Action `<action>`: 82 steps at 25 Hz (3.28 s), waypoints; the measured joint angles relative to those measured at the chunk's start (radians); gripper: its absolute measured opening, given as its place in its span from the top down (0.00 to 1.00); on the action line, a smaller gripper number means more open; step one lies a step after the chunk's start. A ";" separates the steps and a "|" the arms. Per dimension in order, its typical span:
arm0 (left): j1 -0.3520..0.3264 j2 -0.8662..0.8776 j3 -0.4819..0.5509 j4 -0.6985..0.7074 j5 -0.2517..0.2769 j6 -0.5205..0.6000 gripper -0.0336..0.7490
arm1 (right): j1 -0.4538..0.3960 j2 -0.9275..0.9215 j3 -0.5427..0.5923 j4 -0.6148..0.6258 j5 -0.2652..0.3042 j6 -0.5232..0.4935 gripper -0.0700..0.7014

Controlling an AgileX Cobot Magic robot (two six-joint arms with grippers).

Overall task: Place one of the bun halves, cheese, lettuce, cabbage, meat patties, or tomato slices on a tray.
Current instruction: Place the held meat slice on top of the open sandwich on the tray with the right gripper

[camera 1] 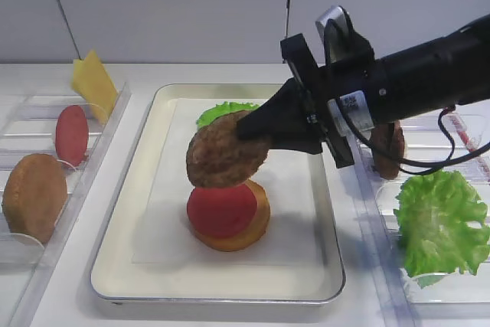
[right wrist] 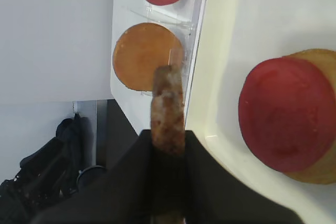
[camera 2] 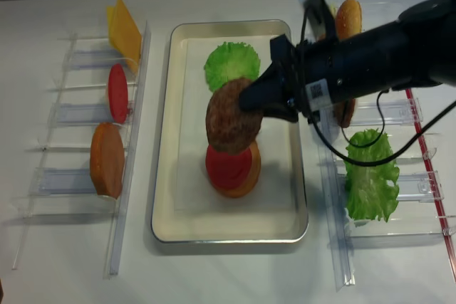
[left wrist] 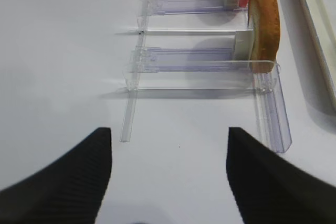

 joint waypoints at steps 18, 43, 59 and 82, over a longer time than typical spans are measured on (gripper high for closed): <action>0.000 0.000 0.000 0.000 0.000 0.000 0.35 | 0.030 0.102 0.000 0.017 -0.046 -0.010 0.74; 0.000 0.000 0.000 0.000 -0.001 0.000 0.35 | 0.030 0.156 0.000 0.031 -0.042 -0.091 0.74; 0.000 0.000 0.000 0.000 -0.002 0.000 0.35 | 0.030 0.167 0.000 0.034 -0.013 -0.122 0.74; 0.000 0.000 0.000 0.000 -0.002 0.000 0.35 | 0.030 0.197 0.000 0.050 -0.006 -0.170 0.61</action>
